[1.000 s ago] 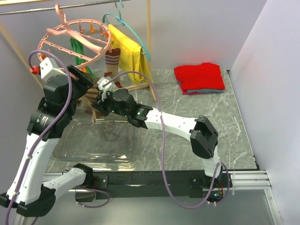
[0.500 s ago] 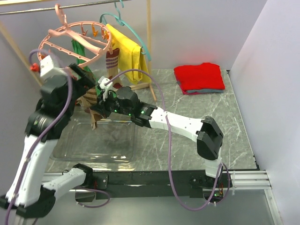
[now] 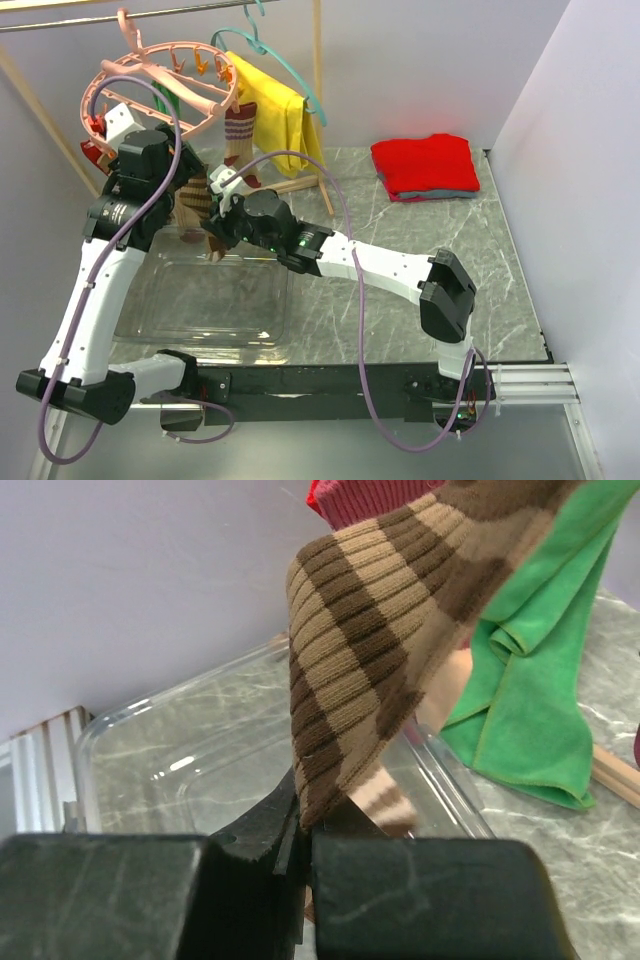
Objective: Remove the socks clipped to the hanger
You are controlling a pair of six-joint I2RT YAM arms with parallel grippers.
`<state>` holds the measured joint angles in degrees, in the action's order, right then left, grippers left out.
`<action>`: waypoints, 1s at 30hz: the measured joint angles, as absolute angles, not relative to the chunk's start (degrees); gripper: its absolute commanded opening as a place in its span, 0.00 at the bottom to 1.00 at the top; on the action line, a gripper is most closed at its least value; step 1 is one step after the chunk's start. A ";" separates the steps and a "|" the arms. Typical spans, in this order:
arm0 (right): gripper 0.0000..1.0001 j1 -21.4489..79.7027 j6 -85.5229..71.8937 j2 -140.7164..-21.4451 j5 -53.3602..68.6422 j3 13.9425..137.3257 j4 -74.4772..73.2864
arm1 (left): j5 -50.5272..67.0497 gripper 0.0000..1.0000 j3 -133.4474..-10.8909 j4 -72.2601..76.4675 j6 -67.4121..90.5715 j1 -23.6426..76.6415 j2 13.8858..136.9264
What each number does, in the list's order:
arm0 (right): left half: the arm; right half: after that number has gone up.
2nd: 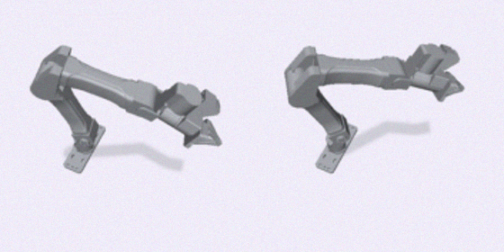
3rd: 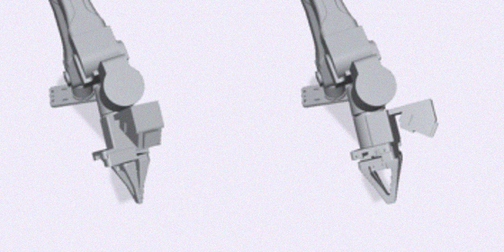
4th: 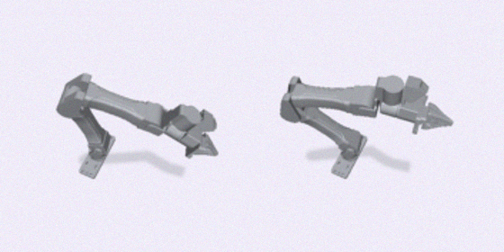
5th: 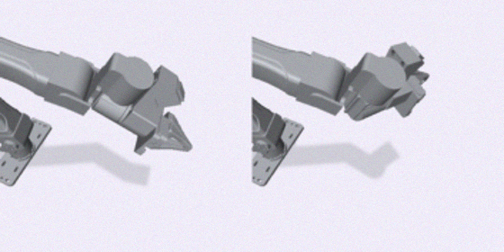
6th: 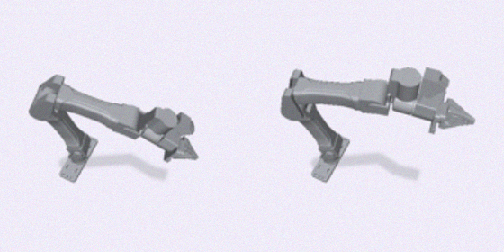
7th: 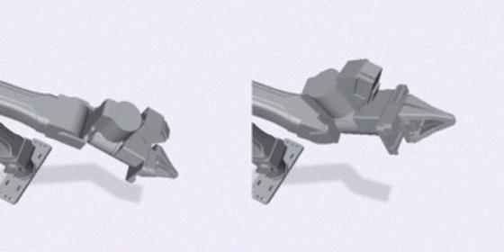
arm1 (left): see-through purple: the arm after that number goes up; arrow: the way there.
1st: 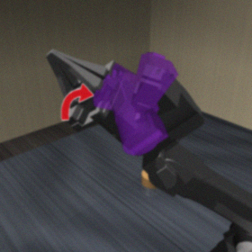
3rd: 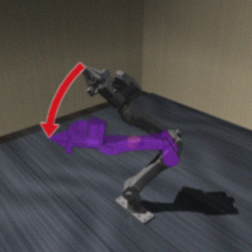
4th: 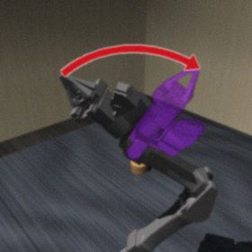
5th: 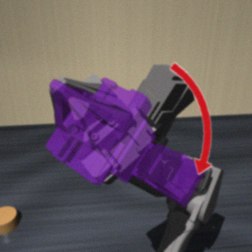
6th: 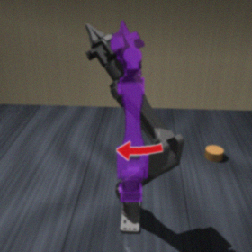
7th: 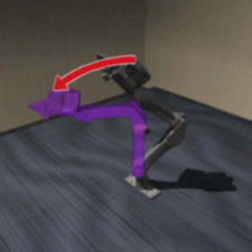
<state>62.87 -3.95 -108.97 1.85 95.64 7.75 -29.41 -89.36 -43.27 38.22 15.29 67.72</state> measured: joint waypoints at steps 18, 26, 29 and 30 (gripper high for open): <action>0.00 63.83 -1.56 -108.90 -1.72 95.48 7.64 | -29.43 0.72 -90.43 -38.63 35.53 13.67 71.68; 0.00 63.96 -1.56 -108.90 -1.96 95.48 7.64 | -29.71 0.65 -89.01 -34.54 33.23 13.67 72.05; 0.00 64.03 -1.56 -108.90 -1.96 95.48 7.64 | -29.93 0.63 -87.31 -32.80 31.79 13.67 72.05; 0.00 64.07 -1.56 -108.90 -1.96 95.48 7.64 | -30.04 0.62 -86.74 -32.23 31.14 13.67 72.05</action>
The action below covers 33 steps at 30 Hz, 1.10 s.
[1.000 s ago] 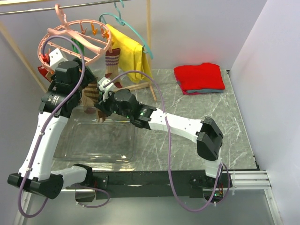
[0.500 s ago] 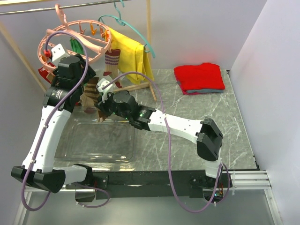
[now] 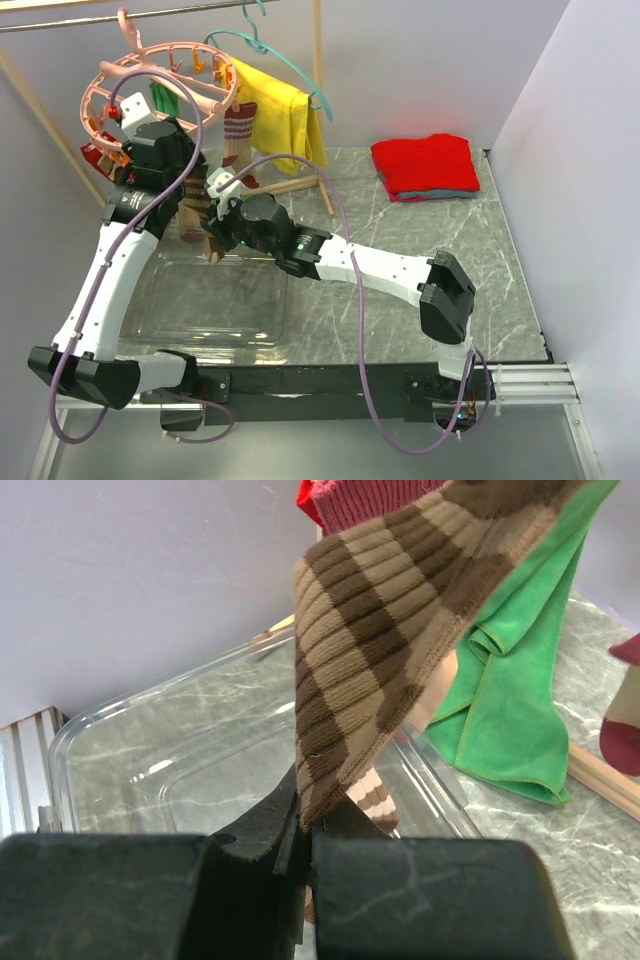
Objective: Remove the socks clipped to the hanger
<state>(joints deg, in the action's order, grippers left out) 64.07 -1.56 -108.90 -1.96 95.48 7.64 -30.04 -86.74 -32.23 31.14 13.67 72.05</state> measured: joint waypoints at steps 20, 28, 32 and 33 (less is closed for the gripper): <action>0.00 64.97 -1.54 -108.55 -2.17 94.96 7.68 | -31.42 0.01 -83.55 -28.05 27.92 13.69 69.32; 0.00 65.17 -2.35 -107.22 -1.89 92.12 8.21 | -31.11 0.01 -82.61 -27.57 27.59 13.67 67.24; 0.00 65.28 -3.57 -106.61 -1.08 89.93 8.34 | -31.11 0.01 -81.87 -26.79 26.61 13.67 66.15; 0.00 65.34 -3.99 -106.28 -0.89 89.10 8.32 | -31.09 0.01 -81.84 -26.76 26.37 13.67 65.93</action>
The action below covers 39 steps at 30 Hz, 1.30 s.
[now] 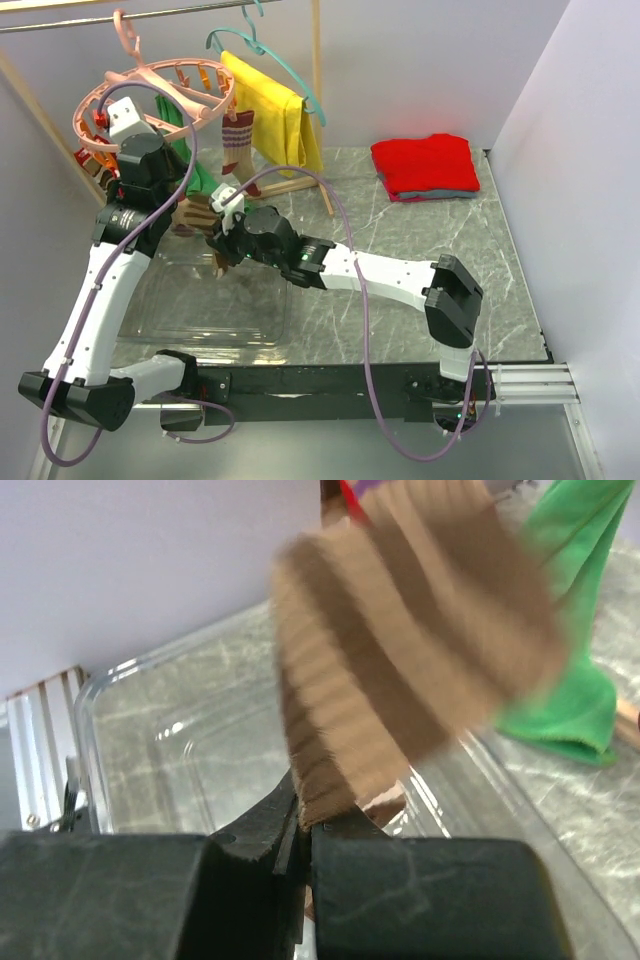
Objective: Remove the socks clipped to the hanger
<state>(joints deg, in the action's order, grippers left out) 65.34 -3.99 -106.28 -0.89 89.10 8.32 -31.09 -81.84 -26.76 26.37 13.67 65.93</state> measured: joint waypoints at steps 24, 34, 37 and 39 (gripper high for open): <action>0.00 69.49 -15.86 -95.31 7.18 72.90 9.04 | -29.19 0.01 -80.14 -25.47 25.71 13.67 65.23; 0.19 69.49 -17.56 -101.34 4.89 73.03 3.25 | -26.83 0.01 -80.09 -25.10 26.24 13.61 65.19; 0.44 69.34 -17.82 -101.38 4.54 73.03 1.96 | -26.35 0.01 -79.92 -24.73 26.44 13.56 65.17; 0.63 69.34 -17.91 -101.36 4.56 72.75 1.69 | -26.13 0.01 -79.88 -24.69 26.63 13.56 65.17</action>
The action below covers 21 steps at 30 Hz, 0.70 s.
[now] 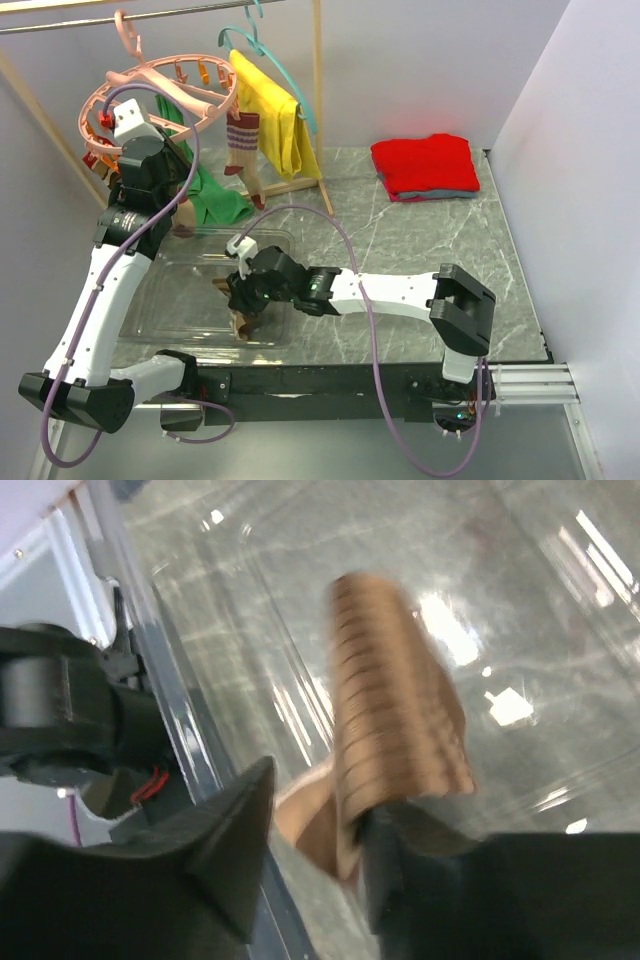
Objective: Remove the socks clipped to the hanger
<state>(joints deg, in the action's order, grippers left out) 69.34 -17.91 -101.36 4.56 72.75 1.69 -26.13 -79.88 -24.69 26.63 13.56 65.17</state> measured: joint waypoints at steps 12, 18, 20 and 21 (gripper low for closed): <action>0.92 65.89 -17.65 -94.70 2.94 58.22 6.90 | -25.91 0.01 -78.06 -24.86 26.57 13.54 62.22; 0.92 61.63 -16.38 -93.80 2.57 63.90 7.05 | -26.83 0.05 -78.02 -25.10 26.04 13.52 61.04; 0.93 60.42 -15.44 -93.78 2.63 66.81 6.81 | -26.94 0.06 -78.00 -25.12 25.85 13.52 60.82; 0.93 59.90 -14.79 -93.78 2.55 68.31 6.76 | -26.98 0.06 -78.00 -25.12 25.71 13.52 60.69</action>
